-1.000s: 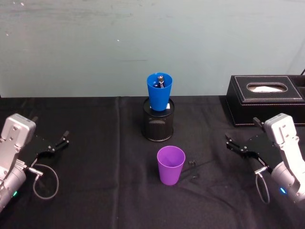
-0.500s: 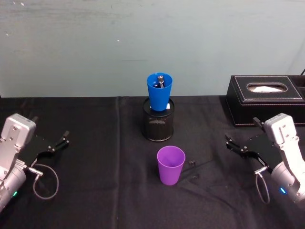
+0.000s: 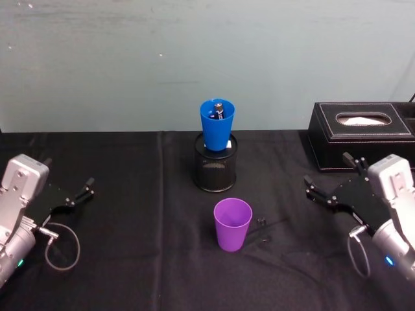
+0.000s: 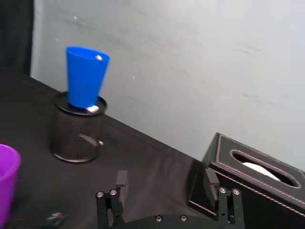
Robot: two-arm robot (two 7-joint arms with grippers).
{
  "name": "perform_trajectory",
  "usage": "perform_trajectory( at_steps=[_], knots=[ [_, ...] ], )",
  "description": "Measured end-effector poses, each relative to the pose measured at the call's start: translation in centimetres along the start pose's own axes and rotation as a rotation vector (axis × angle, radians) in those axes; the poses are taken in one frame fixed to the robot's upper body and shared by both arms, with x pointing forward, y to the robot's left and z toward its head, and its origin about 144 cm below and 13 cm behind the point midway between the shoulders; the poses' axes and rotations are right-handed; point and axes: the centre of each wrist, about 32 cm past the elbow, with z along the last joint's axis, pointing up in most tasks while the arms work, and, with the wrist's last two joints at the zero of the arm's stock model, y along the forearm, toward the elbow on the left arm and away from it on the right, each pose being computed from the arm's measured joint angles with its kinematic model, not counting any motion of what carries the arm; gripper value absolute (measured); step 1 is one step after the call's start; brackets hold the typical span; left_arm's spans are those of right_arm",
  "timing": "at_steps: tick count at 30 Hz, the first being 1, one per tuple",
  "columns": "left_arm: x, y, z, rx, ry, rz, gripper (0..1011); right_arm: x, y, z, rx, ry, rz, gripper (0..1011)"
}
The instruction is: Pick up one cup with a gripper and tap it against the other cup.
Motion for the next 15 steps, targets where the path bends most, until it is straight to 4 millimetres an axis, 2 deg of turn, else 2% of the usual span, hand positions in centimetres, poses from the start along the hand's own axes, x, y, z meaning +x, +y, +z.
perform_trajectory(
  at_steps=[8,15],
  knots=[
    [0.0,0.0,0.0,0.000,0.000,0.000,1000,-1.9,-2.5,-1.1,0.052,0.115,0.135,1002],
    [0.0,0.0,0.0,0.000,0.000,0.000,1000,-3.5,-3.2,-2.1,0.059,0.184,0.312,1003]
  ],
)
